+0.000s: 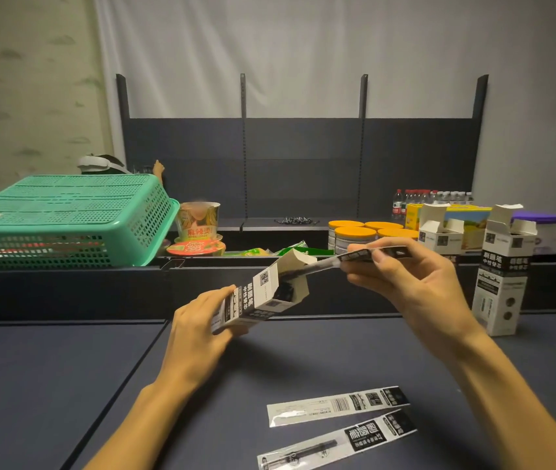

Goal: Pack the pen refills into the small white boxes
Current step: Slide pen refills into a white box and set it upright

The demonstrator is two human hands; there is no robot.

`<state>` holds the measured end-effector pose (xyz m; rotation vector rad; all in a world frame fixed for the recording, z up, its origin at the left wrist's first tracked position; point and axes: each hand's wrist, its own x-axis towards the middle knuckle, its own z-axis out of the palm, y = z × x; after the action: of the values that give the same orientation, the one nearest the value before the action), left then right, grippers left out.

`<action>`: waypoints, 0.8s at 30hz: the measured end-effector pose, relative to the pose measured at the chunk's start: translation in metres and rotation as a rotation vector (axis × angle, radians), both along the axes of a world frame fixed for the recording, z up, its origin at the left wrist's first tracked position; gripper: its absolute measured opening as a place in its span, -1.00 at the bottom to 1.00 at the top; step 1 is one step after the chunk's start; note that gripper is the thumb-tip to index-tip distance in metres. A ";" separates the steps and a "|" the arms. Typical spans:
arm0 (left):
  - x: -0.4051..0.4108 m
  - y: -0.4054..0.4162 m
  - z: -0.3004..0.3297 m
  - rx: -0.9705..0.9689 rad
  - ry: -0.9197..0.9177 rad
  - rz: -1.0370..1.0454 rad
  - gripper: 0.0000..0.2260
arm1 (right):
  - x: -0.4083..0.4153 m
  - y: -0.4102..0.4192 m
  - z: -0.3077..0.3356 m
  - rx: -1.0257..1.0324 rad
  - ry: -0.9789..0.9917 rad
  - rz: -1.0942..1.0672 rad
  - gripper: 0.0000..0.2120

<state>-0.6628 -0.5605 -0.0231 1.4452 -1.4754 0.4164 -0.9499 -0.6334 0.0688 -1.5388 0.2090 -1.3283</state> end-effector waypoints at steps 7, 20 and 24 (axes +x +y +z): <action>-0.001 -0.002 -0.003 0.028 -0.022 -0.017 -0.44 | 0.021 0.007 -0.013 -0.151 0.098 -0.044 -0.83; -0.003 -0.003 -0.005 0.029 -0.060 -0.052 -0.48 | 0.033 -0.014 -0.041 -0.880 0.364 -0.485 -0.77; -0.003 -0.003 -0.007 0.040 -0.075 -0.046 -0.48 | 0.035 -0.013 -0.043 -0.914 0.403 -0.521 -0.78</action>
<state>-0.6662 -0.5632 -0.0298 1.4379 -1.5821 0.4185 -0.9152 -0.6463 0.0260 -2.6650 0.2867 -1.6018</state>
